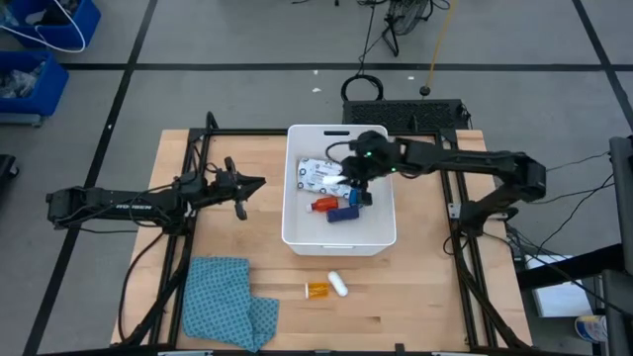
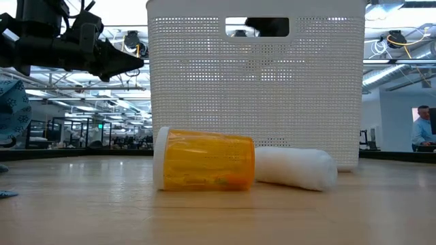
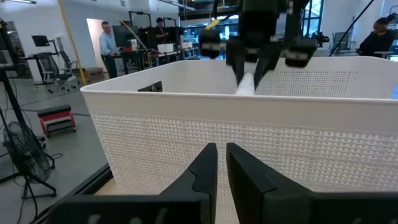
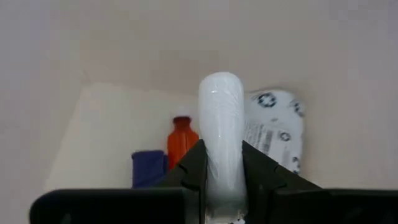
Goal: Pick & place medical supplies in basket/bin
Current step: Put the left white rolled gauze into the white bin
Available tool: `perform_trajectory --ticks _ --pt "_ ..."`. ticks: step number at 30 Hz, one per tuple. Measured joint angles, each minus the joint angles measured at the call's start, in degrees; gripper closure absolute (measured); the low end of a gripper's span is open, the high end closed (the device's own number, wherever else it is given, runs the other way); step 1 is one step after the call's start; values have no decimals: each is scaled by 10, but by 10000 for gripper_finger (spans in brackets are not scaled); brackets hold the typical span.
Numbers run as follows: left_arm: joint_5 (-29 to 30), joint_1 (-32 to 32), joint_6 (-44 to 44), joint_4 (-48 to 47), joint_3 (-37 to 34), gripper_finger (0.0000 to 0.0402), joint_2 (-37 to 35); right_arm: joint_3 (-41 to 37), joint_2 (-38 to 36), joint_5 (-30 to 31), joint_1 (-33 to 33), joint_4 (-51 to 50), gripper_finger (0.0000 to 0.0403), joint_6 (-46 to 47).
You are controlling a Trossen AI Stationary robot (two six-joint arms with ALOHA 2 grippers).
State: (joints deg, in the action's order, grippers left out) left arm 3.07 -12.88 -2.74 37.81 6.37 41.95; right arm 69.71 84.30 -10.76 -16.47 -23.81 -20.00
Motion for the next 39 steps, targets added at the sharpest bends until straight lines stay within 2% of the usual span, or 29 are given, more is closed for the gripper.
perform_trajectory --ticks 11,16,20,39 --pt "0 0 -2 -4 0 362 0 0 104 0 0 -43 353 -99" --pt "0 0 -5 -4 0 362 0 0 149 -1 0 -53 353 -109" --pt "0 0 -5 -4 0 362 0 1 175 -24 1 -53 353 -120" --pt "0 0 -12 -4 0 362 0 -2 206 -30 8 -77 353 -111"
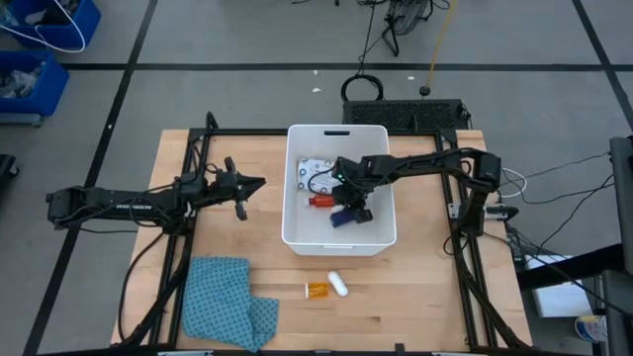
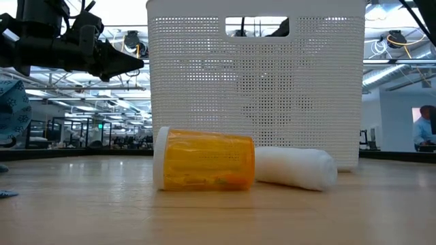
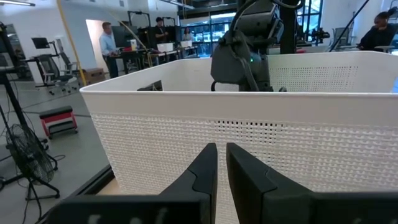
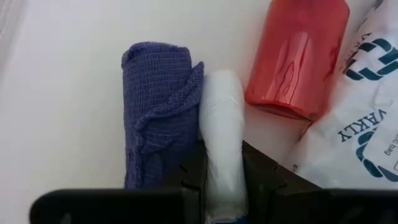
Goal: Pick & place medical supplies in basket/bin
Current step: Put the left white rolled gauze into the white bin
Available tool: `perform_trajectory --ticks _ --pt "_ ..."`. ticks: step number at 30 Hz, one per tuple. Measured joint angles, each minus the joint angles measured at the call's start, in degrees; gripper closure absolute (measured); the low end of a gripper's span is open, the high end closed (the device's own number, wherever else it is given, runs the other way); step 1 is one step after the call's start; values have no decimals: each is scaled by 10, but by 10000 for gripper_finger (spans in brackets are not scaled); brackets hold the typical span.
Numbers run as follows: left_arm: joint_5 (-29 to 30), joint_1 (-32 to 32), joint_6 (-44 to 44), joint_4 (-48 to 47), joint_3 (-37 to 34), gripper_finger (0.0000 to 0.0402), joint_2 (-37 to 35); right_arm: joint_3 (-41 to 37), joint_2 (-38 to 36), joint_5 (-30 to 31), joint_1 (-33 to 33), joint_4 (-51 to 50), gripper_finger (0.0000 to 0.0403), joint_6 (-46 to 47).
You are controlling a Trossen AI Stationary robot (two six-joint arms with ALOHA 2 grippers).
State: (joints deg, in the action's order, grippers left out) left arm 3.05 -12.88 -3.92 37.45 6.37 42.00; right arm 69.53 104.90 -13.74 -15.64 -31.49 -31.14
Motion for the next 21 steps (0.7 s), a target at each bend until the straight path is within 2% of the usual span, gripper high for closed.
perform_trajectory --ticks 7,16,21 --pt "0 0 0 0 0 362 0 -1 0 1 0 6 338 5" --pt "0 0 1 0 0 362 0 -1 0 7 0 19 236 32" --pt "0 0 1 0 0 362 0 -1 -3 7 0 27 203 38"
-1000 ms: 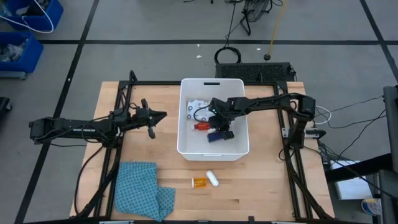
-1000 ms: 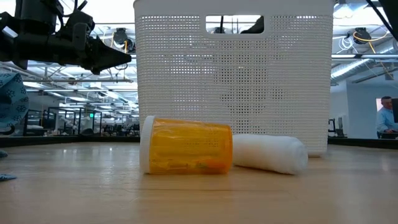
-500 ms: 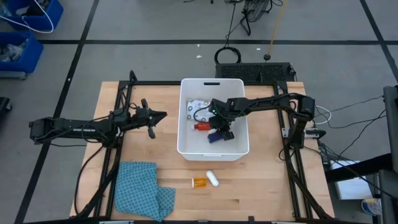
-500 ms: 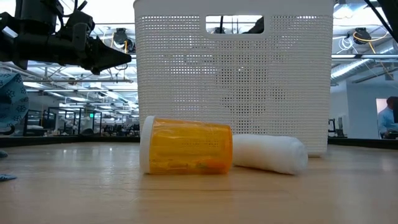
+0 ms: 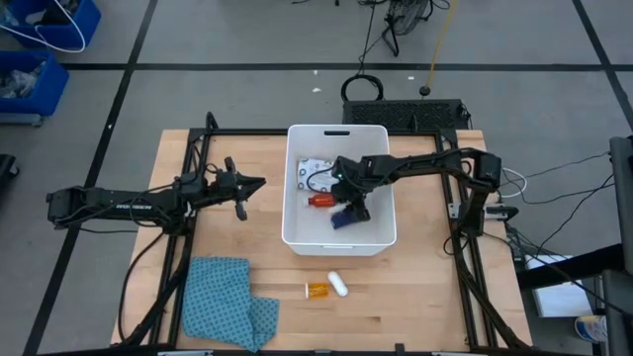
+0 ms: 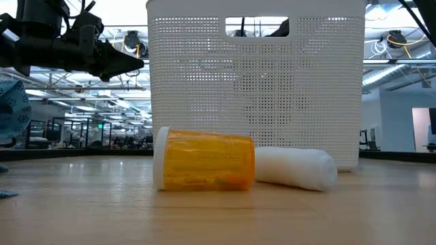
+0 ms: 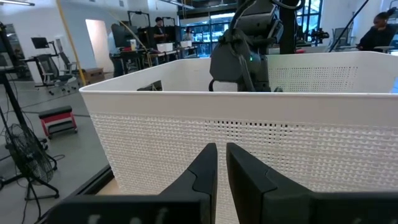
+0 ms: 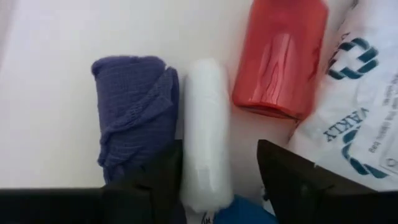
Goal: Pick & place medical supplies in basket/bin
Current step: Put the left white rolled gauze into the white bin, then put the orange pill bottle into the white bin
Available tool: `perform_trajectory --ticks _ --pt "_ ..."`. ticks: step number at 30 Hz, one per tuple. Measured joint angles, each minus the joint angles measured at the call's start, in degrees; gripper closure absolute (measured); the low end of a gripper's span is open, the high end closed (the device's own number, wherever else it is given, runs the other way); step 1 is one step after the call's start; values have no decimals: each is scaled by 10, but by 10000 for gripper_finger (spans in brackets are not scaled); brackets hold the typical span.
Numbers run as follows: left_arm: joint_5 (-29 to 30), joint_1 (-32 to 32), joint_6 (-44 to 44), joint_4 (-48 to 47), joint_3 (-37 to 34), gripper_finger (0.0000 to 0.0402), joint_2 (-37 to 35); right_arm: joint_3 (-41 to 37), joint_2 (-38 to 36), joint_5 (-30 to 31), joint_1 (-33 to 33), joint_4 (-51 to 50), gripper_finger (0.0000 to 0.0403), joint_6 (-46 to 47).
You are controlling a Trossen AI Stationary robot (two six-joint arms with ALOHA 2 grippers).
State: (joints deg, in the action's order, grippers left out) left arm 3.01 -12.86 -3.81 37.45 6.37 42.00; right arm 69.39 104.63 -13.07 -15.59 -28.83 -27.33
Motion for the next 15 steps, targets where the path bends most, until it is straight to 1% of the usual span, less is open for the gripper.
perform_trajectory --ticks 4,8,13,15 --pt "-1 0 0 0 0 362 0 0 -17 -2 2 9 190 3" --pt "-1 0 0 -4 0 362 0 0 -44 -1 6 13 186 0" --pt "-1 0 0 -5 0 362 0 0 -100 54 16 15 193 -1" --pt "-1 0 0 -5 0 362 0 0 -125 52 18 15 205 -1"
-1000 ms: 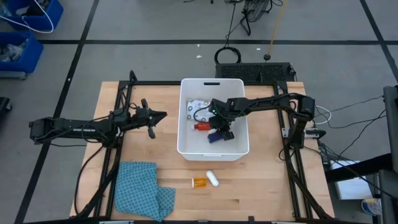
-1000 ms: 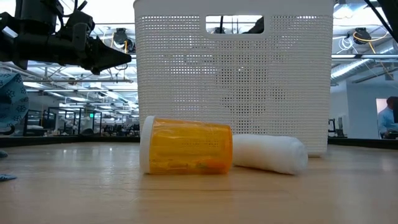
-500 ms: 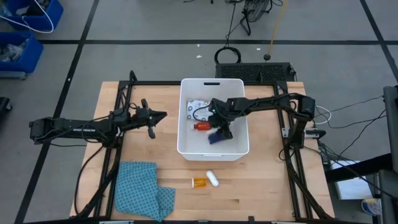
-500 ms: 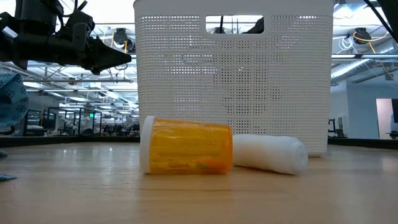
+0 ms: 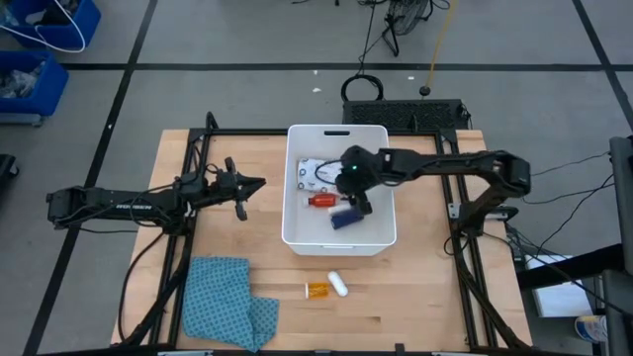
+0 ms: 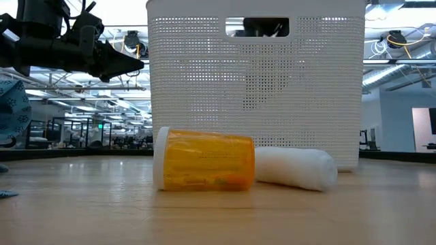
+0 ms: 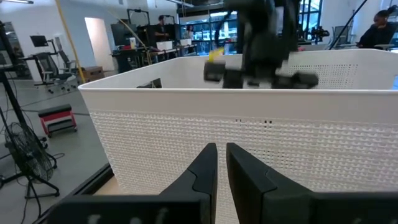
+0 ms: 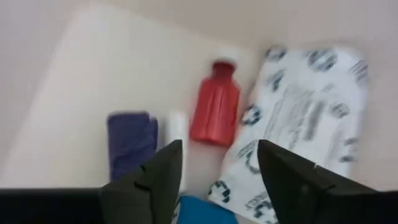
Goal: Pick & place medical supplies in basket/bin
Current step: Put the orange pill bottle into the white bin
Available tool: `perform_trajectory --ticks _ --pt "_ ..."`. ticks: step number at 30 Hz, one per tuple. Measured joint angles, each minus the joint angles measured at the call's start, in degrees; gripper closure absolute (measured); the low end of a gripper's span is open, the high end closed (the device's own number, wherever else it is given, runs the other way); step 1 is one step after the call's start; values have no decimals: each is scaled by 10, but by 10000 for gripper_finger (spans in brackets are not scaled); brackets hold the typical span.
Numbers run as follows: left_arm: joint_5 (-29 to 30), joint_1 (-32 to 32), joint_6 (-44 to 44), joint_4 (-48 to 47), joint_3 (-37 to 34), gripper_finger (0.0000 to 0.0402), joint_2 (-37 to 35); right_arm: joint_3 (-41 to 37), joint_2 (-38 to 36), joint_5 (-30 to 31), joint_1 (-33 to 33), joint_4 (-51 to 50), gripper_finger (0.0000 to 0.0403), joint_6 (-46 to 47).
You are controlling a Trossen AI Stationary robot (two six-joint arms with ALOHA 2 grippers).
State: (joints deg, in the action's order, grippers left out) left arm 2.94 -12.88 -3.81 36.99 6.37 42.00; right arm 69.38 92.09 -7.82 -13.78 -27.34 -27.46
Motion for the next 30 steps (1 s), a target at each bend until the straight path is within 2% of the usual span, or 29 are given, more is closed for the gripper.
perform_trajectory --ticks 3,8,10,14,17,20,24,30 --pt "0 0 0 0 0 362 0 0 -37 -27 0 4 248 0" --pt "0 0 0 0 0 362 0 0 -81 -29 9 19 366 -2" --pt "0 0 0 0 0 362 0 0 -95 -29 15 19 392 -2" --pt "0 0 0 -7 0 362 0 0 -126 -35 24 10 392 7" --pt "0 0 0 -15 0 362 0 -3 -158 -84 24 6 401 10" --pt "0 0 0 -17 0 362 0 -31 -204 -104 24 31 401 25" --pt "0 0 11 -17 0 362 0 -102 -282 -102 22 66 402 41" --pt "0 0 16 -22 0 362 0 -245 -431 -103 13 173 402 94"
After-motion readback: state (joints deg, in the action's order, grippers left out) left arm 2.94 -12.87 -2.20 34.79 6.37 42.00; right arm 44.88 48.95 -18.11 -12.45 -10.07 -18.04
